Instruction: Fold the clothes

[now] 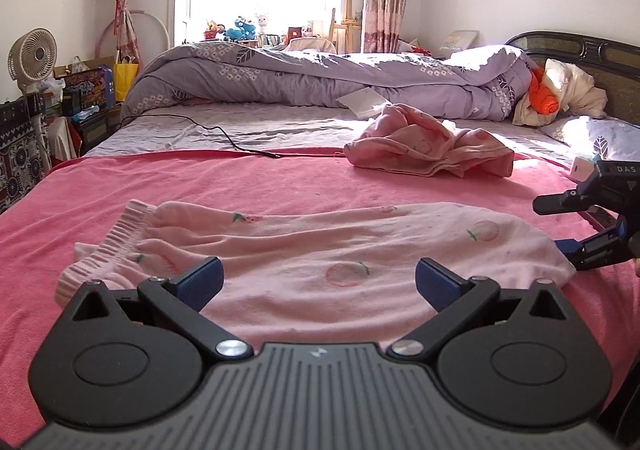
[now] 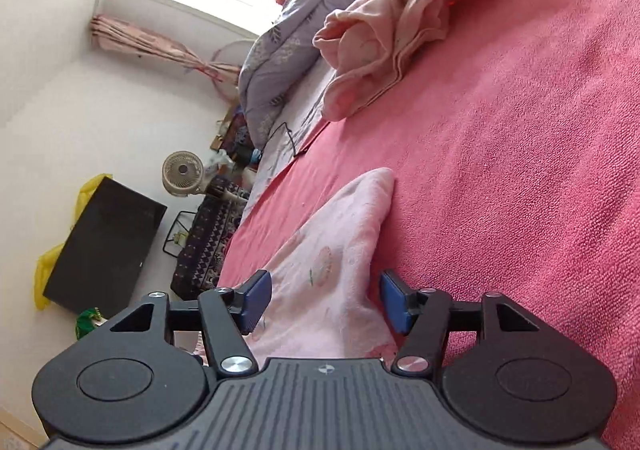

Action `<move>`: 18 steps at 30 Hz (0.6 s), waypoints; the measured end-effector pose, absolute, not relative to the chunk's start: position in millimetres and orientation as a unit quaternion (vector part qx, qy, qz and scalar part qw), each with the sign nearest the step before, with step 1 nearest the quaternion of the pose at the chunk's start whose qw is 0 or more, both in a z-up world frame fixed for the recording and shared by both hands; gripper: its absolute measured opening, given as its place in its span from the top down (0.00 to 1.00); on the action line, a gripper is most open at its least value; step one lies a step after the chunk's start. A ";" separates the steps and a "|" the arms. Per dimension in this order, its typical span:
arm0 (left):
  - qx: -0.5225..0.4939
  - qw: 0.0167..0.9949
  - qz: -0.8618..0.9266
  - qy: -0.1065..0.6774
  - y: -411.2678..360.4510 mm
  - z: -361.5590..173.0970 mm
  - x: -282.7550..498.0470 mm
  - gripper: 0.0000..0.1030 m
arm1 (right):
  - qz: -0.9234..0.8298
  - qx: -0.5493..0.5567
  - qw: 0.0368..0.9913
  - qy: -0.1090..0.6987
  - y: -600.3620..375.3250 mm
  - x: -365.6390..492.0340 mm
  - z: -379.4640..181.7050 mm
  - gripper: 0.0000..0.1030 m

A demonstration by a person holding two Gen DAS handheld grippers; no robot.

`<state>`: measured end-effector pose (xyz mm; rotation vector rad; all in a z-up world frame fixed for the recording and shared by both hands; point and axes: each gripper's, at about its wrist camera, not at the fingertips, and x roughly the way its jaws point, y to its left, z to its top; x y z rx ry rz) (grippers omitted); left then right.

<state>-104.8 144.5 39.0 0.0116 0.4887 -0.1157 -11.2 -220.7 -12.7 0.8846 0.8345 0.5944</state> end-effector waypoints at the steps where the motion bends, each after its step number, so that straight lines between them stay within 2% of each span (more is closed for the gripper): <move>1: 0.012 0.967 -0.057 0.247 139.4 34.6 -98.4 0.00 | 0.275 0.403 0.782 0.388 -222.1 -14.1 -10.3 0.39; 6: 0.049 0.958 -0.051 0.277 124.6 -2.1 -85.6 0.00 | 0.273 0.361 0.790 0.413 -218.9 -29.9 -8.0 0.39; 10: 0.040 0.958 -0.051 0.279 128.3 1.8 -89.0 0.00 | 0.277 0.328 0.808 0.404 -205.9 -37.4 -5.5 0.33; 15: 0.061 0.953 -0.040 0.294 131.7 3.7 -87.0 0.00 | 0.272 0.282 0.827 0.403 -185.3 -46.6 3.7 0.32; 16: 0.065 0.952 -0.038 0.296 132.3 4.1 -86.6 0.00 | 0.269 0.279 0.830 0.402 -184.4 -49.2 4.2 0.34; 18: 0.055 0.956 -0.041 0.287 137.4 3.4 -90.2 0.00 | 0.257 0.285 0.830 0.405 -187.1 -54.1 4.3 0.47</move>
